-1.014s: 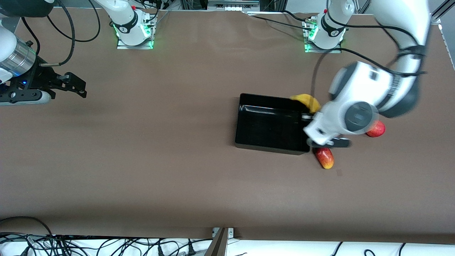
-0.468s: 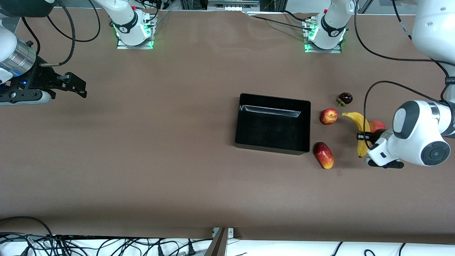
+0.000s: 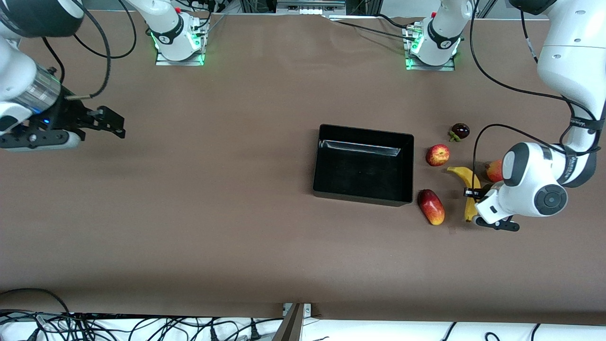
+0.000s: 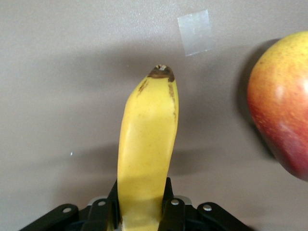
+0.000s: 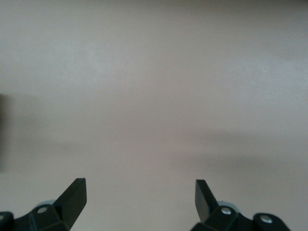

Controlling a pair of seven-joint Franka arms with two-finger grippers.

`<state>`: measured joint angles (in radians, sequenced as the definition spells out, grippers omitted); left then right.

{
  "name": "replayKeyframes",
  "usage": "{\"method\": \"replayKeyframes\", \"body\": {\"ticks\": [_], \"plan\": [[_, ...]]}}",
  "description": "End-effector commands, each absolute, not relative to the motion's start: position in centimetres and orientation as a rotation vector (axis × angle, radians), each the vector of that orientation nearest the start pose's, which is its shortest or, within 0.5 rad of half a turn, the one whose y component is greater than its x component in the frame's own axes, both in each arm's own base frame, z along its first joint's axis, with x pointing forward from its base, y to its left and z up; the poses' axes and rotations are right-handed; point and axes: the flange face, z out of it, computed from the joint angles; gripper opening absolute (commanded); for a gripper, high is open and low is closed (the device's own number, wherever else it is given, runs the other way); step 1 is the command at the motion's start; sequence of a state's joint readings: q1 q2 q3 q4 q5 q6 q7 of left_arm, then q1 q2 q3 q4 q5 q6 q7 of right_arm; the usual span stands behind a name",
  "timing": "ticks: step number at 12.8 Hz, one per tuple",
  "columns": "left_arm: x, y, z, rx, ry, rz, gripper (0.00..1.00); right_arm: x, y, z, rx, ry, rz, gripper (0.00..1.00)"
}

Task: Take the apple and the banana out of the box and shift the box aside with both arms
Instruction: 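Open the left gripper and withdraw while the right gripper reaches the tray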

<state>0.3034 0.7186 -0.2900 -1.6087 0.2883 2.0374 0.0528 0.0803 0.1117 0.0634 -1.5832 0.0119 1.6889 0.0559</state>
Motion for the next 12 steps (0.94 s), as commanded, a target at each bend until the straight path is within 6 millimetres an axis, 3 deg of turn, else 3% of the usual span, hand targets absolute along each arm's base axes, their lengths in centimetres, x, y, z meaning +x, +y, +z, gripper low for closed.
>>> {"method": "replayKeyframes", "body": {"ticks": [1, 2, 3, 4, 5, 7, 8, 10, 12], "plan": [[66.2, 5.6, 19.9, -2.985, 0.373, 0.347, 0.04, 59.4, 11.3, 54.8, -3.109, -0.224, 0.057, 1.0], [66.2, 5.5, 19.6, -2.984, 0.377, 0.35, 0.06, 59.2, 12.3, 54.7, -3.109, -0.254, 0.064, 1.0], [66.2, 5.6, 19.2, -2.986, 0.377, 0.357, 0.19, 59.2, 13.5, 53.5, -3.108, -0.282, 0.1, 1.0], [66.3, 5.6, 19.1, -2.988, 0.377, 0.352, 0.76, 59.5, 14.9, 51.3, -3.102, -0.323, 0.169, 1.0], [66.4, 5.7, 19.3, -2.991, 0.376, 0.327, 1.0, 59.2, 15.6, 51.0, -3.103, -0.336, 0.192, 1.0], [66.9, 5.5, 20.5, -2.998, 0.397, 0.304, 1.0, 58.3, 19.3, 50.7, -3.09, -0.404, 0.204, 1.0], [67.3, 5.5, 22.1, -2.993, 0.421, 0.268, 1.0, 57.9, 20.6, 50.4, -3.087, -0.43, 0.21, 1.0], [67.7, 4.5, 27.1, -2.982, 0.425, 0.202, 1.0, 57.4, 23.7, 49.1, -3.078, -0.484, 0.222, 1.0], [67.8, 3.0, 33.3, -3.003, 0.394, 0.156, 1.0, 56.6, 27.5, 47.1, -3.064, -0.361, 0.255, 1.0]]}}
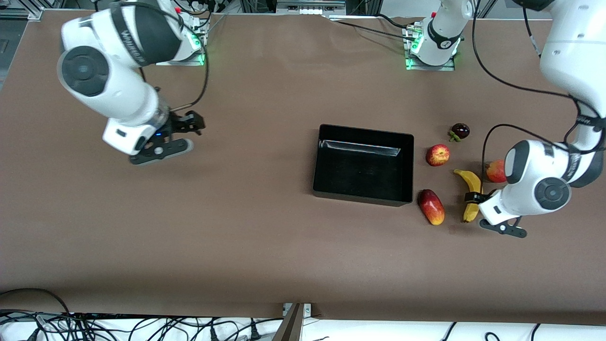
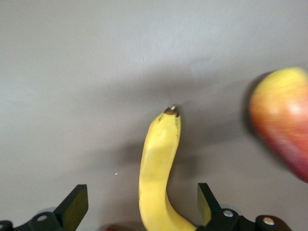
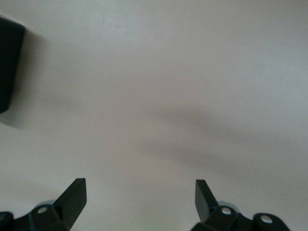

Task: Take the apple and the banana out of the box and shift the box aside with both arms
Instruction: 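Open the left gripper and withdraw while the right gripper reaches the tray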

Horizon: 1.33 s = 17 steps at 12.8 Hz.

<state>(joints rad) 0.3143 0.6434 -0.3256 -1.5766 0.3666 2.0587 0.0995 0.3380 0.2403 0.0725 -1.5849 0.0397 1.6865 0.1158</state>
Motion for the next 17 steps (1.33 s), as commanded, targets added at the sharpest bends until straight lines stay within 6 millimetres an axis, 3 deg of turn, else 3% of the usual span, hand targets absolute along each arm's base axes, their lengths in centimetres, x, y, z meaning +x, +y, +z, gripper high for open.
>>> {"method": "replayKeyframes", "body": {"ticks": [1, 3, 6, 8, 9, 12, 13, 15, 16, 17], "plan": [[67.8, 2.5, 36.2, -2.997, 0.391, 0.182, 1.0, 56.0, 30.4, 45.9, -3.05, -0.337, 0.246, 1.0], [68.0, 1.2, 42.5, -2.997, 0.387, 0.236, 1.0, 55.2, 35.6, 43.0, -3.051, -0.233, 0.191, 1.0], [66.8, 1.1, 48.8, -3.038, 0.346, 0.29, 1.0, 53.6, 43.7, 37.3, -3.036, -0.056, 0.107, 1.0], [64.6, 1.1, 54.3, -3.102, 0.266, 0.186, 1.0, 51.9, 48.6, 33.6, -3.023, 0.04, 0.085, 1.0], [62.8, 0.9, 56.0, -3.097, 0.2, 0.166, 1.0, 51.0, 50.5, 32.0, -3.001, 0.077, 0.05, 1.0], [58.8, 0.4, 57.6, -3.096, 0.065, 0.164, 1.0, 47.8, 54.7, 27.2, -2.978, 0.123, 0.02, 1.0], [58.0, 1.2, 58.1, -3.093, 0.04, 0.095, 1.0, 47.2, 55.4, 26.2, -2.978, 0.132, 0.016, 1.0], [55.7, 0.8, 57.9, -3.086, 0.058, -0.071, 1.0, 46.9, 55.6, 25.3, -2.985, 0.124, 0.013, 1.0], [54.8, 0.3, 57.4, -3.083, 0.075, -0.093, 1.0, 46.9, 55.6, 25.0, -2.996, 0.101, 0.003, 0.93], [54.8, 0.5, 57.2, -3.08, 0.072, -0.091, 1.0, 46.9, 55.5, 24.7, -3.013, 0.059, -0.021, 0.8]]}}
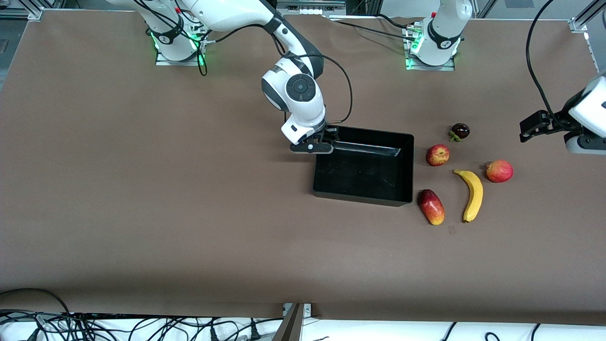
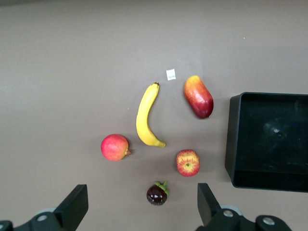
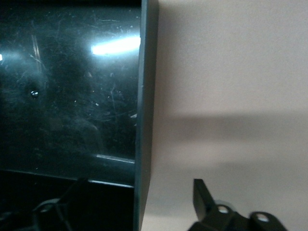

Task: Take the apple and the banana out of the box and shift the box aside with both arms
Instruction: 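Grasp the rim of the black tray with the right gripper, then drag the black tray across the table away from the fruits with the right gripper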

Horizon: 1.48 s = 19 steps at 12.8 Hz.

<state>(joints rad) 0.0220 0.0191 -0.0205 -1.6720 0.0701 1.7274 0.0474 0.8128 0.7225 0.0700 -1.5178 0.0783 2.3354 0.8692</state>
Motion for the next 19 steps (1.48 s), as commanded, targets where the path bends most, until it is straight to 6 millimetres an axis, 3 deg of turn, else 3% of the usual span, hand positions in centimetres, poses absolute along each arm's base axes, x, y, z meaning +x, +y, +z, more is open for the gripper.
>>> {"method": "replayKeyframes", "body": {"ticks": [1, 6, 7, 10, 12, 14, 16, 19], "plan": [[54.9, 0.8, 57.1, -3.08, 0.062, -0.083, 1.0, 46.9, 55.5, 24.3, -3.027, 0.037, -0.031, 0.67], [55.1, 0.4, 57.1, -3.086, 0.031, -0.042, 1.0, 47.0, 55.3, 23.7, -3.046, -0.044, -0.05, 0.15], [55.2, 0.2, 57.4, -3.086, 0.03, -0.052, 1.0, 47.0, 55.3, 23.7, -3.046, -0.048, -0.051, 0.0], [55.5, -0.1, 57.5, -3.086, 0.04, -0.055, 1.0, 47.9, 54.5, 24.8, -3.048, -0.037, -0.059, 0.0], [55.5, 0.0, 57.5, -3.086, 0.035, -0.055, 1.0, 50.0, 52.5, 28.0, -3.05, -0.075, -0.087, 0.0], [55.5, 0.0, 57.5, -3.086, 0.035, -0.052, 1.0, 52.2, 49.0, 32.1, -3.081, -0.138, -0.047, 0.0], [55.5, 0.0, 57.4, -3.086, 0.035, -0.043, 1.0, 55.9, 42.6, 35.4, -3.105, -0.191, 0.002, 0.0], [55.5, 0.0, 57.4, -3.086, 0.035, -0.043, 1.0, 59.5, 32.5, 37.8, -3.123, -0.282, 0.089, 0.0]]}}
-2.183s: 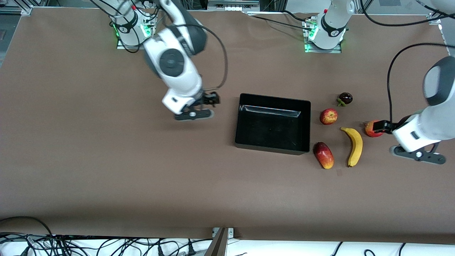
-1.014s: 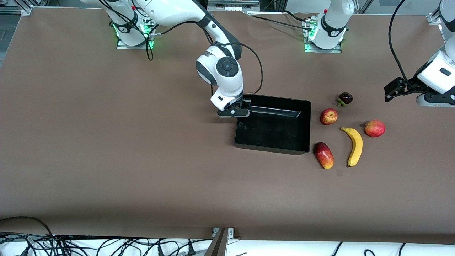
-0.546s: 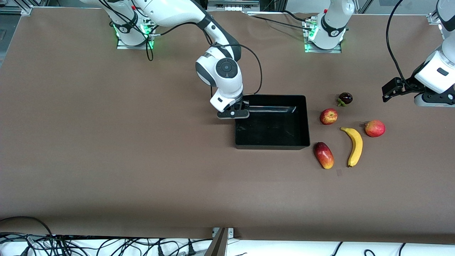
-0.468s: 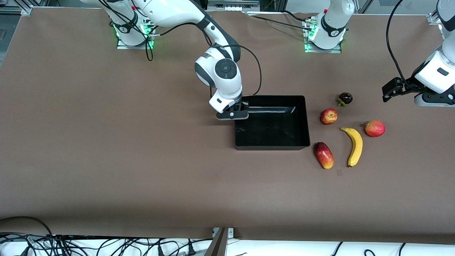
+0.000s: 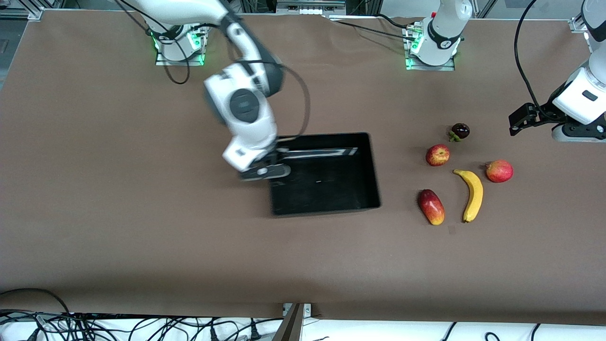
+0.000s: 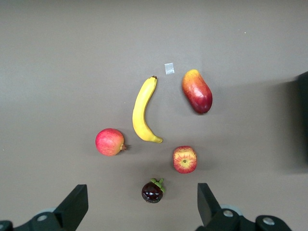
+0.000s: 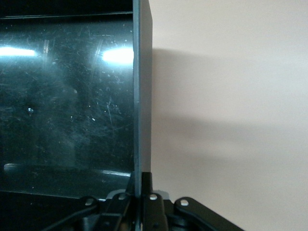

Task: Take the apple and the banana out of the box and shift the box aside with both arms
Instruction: 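Drag the black tray across the table away from the fruits with the right gripper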

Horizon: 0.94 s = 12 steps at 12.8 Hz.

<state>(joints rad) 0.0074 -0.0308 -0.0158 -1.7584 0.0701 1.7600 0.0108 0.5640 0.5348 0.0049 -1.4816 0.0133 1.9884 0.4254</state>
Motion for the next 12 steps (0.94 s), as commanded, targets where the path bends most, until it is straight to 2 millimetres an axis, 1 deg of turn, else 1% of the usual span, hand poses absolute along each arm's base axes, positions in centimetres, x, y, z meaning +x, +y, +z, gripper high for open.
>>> {"method": "replayKeyframes", "body": {"ticks": [1, 2, 3, 4, 5, 7, 10, 11, 12], "plan": [[55.5, 0.0, 57.4, -3.086, 0.035, -0.043, 1.0, 60.3, 28.2, 37.8, -3.119, -0.315, 0.109, 0.0], [55.5, -0.1, 57.5, -3.086, 0.037, -0.045, 1.0, 60.6, 23.9, 37.6, -3.111, -0.336, 0.128, 0.0], [55.5, -0.1, 57.4, -3.086, 0.037, -0.043, 1.0, 60.7, 20.0, 37.3, -3.1, -0.34, 0.145, 0.0], [55.5, -0.1, 57.5, -3.086, 0.037, -0.045, 1.0, 60.4, 16.9, 36.9, -3.096, -0.348, 0.146, 0.0], [55.5, -0.1, 57.5, -3.086, 0.037, -0.045, 1.0, 60.1, 13.1, 36.0, -3.099, -0.343, 0.135, 0.0], [55.5, -0.2, 57.5, -3.086, 0.039, -0.045, 1.0, 59.0, 6.3, 33.9, -3.1, -0.405, 0.122, 0.0], [55.5, -0.2, 57.5, -3.086, 0.039, -0.045, 1.0, 57.3, -3.0, 30.3, -3.057, -0.426, 0.074, 0.0], [55.5, -0.3, 57.5, -3.086, 0.042, -0.045, 1.0, 56.7, -5.2, 28.9, -3.055, -0.392, 0.066, 0.0], [55.5, -0.3, 57.6, -3.086, 0.042, -0.048, 1.0, 56.4, -6.6, 28.1, -3.058, -0.36, 0.068, 0.0]]}}
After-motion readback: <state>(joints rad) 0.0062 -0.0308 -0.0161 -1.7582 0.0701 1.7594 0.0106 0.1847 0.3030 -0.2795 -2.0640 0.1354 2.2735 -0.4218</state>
